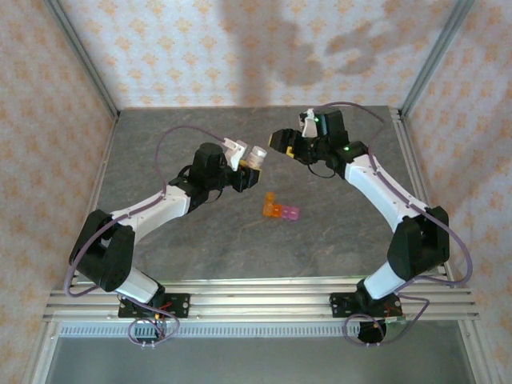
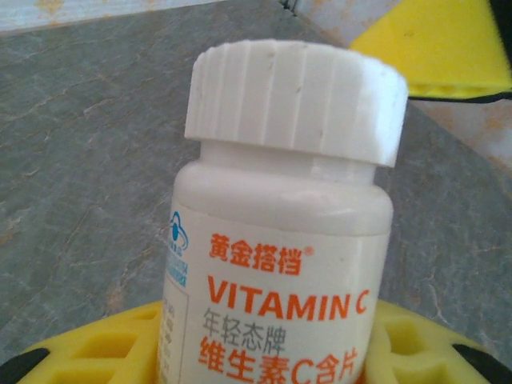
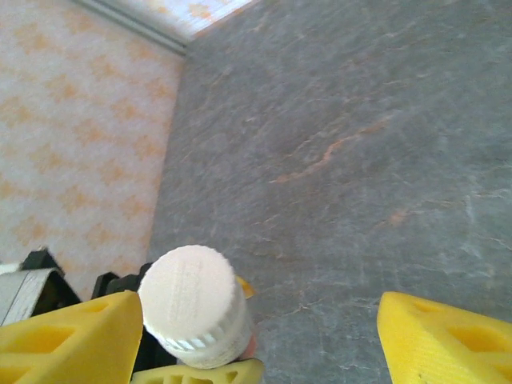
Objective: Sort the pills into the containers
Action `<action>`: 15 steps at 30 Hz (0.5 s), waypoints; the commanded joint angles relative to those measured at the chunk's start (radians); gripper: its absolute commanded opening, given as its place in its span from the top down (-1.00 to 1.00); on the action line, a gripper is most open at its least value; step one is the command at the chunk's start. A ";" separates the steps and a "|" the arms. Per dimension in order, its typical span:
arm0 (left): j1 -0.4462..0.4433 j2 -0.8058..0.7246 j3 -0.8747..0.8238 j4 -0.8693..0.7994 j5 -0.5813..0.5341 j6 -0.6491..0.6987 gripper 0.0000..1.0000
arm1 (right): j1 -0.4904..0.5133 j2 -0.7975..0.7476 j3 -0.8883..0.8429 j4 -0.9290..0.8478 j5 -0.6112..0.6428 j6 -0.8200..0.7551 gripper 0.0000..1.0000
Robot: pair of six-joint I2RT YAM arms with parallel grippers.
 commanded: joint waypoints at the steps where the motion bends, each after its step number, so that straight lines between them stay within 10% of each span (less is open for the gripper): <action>1: -0.010 -0.009 0.034 -0.034 -0.058 0.070 1.00 | -0.005 -0.016 0.033 -0.062 0.112 0.091 -0.54; 15: -0.035 0.027 0.072 -0.059 -0.052 0.094 1.00 | -0.002 0.027 -0.009 0.071 0.087 0.254 -0.53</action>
